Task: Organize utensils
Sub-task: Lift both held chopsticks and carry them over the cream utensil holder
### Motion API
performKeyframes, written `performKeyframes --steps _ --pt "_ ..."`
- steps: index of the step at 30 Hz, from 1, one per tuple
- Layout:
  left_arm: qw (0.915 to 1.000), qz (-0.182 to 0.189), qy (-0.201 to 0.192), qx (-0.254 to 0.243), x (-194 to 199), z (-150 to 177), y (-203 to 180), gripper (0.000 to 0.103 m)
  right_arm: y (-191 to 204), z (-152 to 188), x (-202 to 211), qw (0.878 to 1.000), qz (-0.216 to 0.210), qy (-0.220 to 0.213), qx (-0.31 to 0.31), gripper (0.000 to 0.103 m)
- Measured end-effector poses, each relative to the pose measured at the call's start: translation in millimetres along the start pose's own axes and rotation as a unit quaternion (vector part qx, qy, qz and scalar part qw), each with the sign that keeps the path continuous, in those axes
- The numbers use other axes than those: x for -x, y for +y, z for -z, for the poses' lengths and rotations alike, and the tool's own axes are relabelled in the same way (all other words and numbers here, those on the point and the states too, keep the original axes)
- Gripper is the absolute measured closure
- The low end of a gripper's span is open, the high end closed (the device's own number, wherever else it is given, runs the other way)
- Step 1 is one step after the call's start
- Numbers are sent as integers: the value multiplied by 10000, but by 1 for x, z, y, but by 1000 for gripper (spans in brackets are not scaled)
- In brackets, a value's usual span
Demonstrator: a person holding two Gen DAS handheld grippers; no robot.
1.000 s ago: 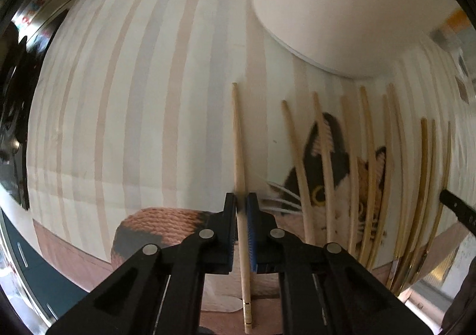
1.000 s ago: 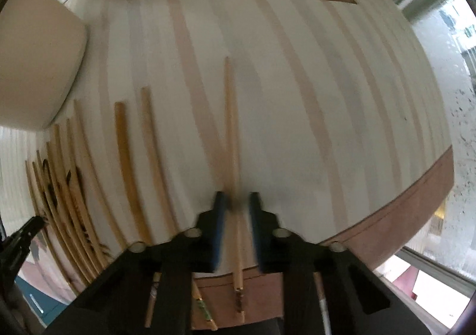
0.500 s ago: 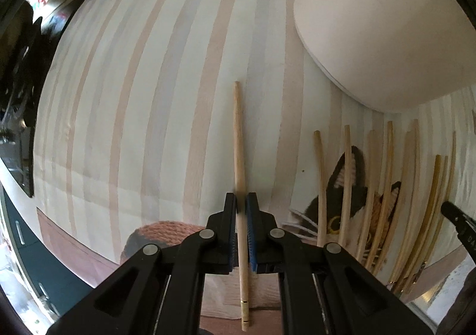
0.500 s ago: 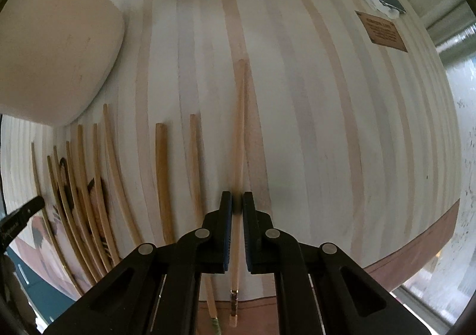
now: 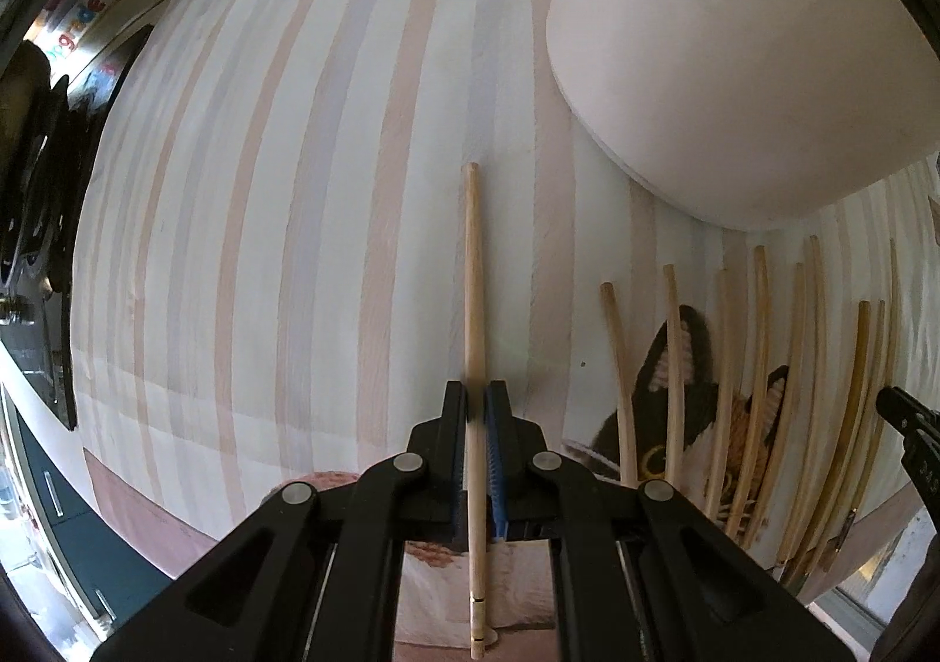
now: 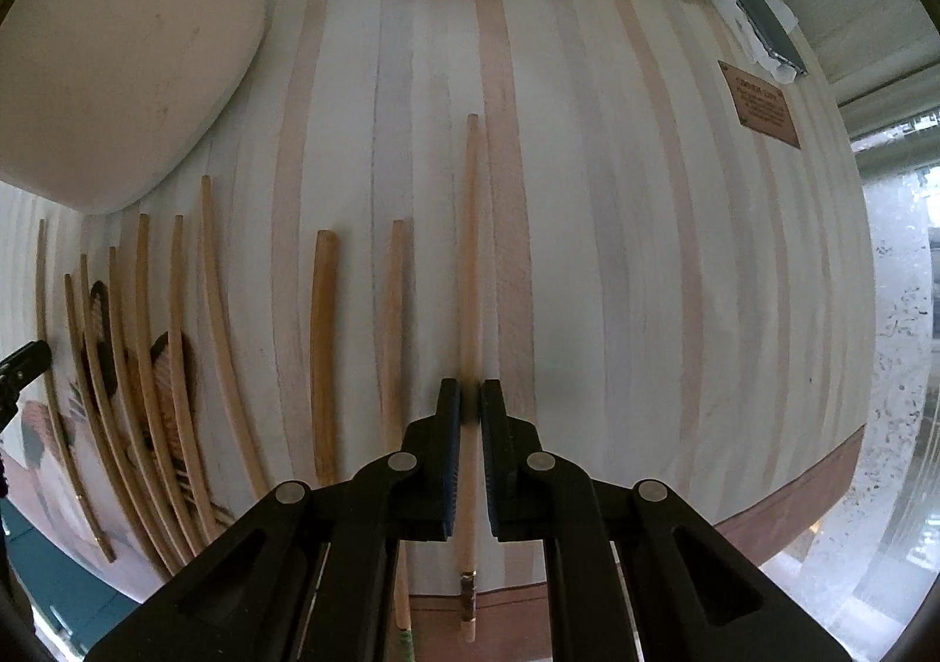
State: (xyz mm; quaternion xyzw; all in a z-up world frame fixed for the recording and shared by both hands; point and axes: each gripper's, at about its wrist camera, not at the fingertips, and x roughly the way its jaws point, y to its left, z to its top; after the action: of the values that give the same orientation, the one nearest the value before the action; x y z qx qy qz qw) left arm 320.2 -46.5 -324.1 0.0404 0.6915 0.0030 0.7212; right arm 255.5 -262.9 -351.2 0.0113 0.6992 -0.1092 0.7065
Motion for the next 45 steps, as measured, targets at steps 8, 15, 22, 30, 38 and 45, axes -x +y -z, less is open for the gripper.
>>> performKeyframes --steps 8,15,22,30,38,45 --pt "9995 -219 -205 2 5 3 10 99 21 5 -4 9998 90 -130 -122 96" --pt "9956 -433 -831 5 54 8 23 99 -6 12 48 9946 -54 -809 -648 96" --pt "9864 -345 -1604 4 124 13 26 99 -22 18 118 9827 -301 -1626 -839 96" --pt "9697 152 -2403 416 199 11 46 99 -34 3 174 9683 -940 -2091 -996 96" --pt "9432 1028 -3085 681 297 -12 62 99 -23 -23 244 9427 -1545 -2806 -932 96" --pt "9178 1542 -3574 779 363 -50 62 99 -9 -81 296 9105 -2130 -3387 -1046 96"
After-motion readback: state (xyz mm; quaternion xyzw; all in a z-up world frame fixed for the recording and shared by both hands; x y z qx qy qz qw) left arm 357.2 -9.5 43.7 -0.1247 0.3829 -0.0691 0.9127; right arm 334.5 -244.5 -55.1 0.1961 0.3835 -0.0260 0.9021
